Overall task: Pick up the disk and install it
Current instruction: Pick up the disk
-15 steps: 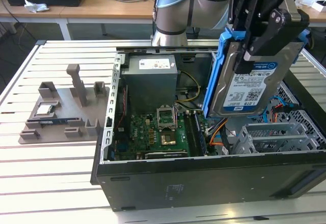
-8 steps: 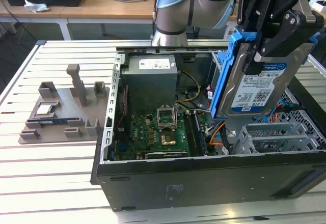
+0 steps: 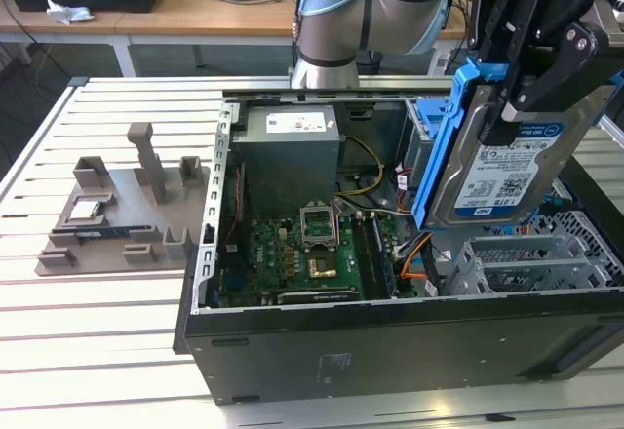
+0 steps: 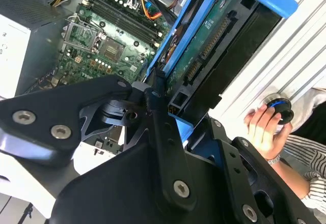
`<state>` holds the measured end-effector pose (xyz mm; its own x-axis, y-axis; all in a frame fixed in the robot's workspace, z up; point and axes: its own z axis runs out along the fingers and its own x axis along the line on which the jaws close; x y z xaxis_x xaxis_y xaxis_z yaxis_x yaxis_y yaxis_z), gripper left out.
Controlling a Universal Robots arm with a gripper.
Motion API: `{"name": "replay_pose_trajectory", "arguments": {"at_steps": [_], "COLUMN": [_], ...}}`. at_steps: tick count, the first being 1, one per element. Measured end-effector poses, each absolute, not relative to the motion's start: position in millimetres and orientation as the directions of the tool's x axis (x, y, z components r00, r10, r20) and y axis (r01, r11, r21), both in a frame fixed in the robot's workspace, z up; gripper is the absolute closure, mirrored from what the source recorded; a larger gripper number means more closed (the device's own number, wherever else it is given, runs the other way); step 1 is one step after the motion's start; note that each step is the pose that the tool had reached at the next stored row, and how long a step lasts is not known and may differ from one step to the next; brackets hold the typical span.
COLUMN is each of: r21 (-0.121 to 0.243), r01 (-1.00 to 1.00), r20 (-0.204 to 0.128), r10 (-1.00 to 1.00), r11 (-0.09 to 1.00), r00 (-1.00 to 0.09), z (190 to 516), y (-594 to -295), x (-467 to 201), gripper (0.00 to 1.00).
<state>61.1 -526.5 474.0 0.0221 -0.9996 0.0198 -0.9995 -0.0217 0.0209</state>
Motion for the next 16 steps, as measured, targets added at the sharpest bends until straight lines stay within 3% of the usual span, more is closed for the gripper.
{"name": "replay_pose_trajectory", "arguments": {"at_steps": [16], "r21": [0.022], "r01": [-1.0], "r20": [0.02], "r10": [-1.0], "r11": [-0.022], "r00": [0.022], "z": [472.7], "y": [-543.0], "x": [88.7], "gripper": [0.63]}}
